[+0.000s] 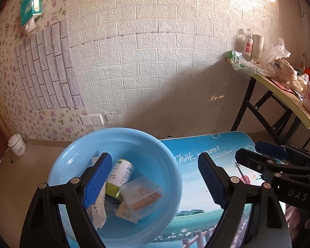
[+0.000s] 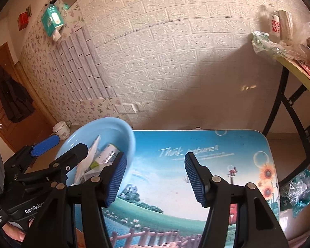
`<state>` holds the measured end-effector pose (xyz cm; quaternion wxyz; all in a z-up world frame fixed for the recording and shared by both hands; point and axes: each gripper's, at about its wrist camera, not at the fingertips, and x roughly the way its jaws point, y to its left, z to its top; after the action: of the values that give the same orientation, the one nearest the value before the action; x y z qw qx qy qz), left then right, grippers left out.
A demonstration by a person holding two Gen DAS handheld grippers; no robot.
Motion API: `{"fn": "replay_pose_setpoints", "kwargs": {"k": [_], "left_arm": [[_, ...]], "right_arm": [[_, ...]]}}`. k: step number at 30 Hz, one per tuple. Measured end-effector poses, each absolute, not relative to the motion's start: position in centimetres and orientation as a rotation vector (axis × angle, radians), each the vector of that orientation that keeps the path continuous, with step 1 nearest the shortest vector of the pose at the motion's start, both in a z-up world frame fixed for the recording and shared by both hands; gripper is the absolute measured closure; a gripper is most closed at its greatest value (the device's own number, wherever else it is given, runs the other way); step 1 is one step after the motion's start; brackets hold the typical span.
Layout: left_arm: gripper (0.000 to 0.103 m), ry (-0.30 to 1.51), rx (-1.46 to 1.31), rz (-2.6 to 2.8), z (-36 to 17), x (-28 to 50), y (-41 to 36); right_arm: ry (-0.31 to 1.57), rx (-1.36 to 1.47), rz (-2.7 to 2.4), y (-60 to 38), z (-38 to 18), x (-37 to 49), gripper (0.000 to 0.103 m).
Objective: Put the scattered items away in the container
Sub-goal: 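Withdraw both open tools from the basin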
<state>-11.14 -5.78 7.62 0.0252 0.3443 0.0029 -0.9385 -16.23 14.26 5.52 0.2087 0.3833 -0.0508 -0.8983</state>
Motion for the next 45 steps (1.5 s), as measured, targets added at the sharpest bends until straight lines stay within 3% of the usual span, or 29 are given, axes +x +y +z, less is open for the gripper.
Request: {"fn": "replay_pose_setpoints", "kwargs": {"k": [12,22,26,36,45], "left_arm": [[0.017,-0.019,1.314,-2.85,9.4,-14.2,-2.8],[0.01,-0.005,1.324,-2.781,12.1,-13.6,-4.4],[0.005,-0.008,1.303,-2.777,13.1,-12.9,-5.2],[0.004,0.013,1.329,-2.764,12.8,-12.8,-5.7],[0.004,0.018,1.339,-2.764,12.7,-12.8,-5.4]], "right_arm": [[-0.18,1.246,-2.541,18.4,7.1,-18.4,0.04],[-0.099,1.254,-2.521,16.9,9.9,-18.4,0.013],[-0.068,1.247,-2.525,15.7,10.2,-18.1,0.013],[-0.05,1.254,-2.556,15.6,10.6,-17.7,0.012],[-0.02,1.251,-2.583,15.6,11.4,-17.3,0.0]]}}
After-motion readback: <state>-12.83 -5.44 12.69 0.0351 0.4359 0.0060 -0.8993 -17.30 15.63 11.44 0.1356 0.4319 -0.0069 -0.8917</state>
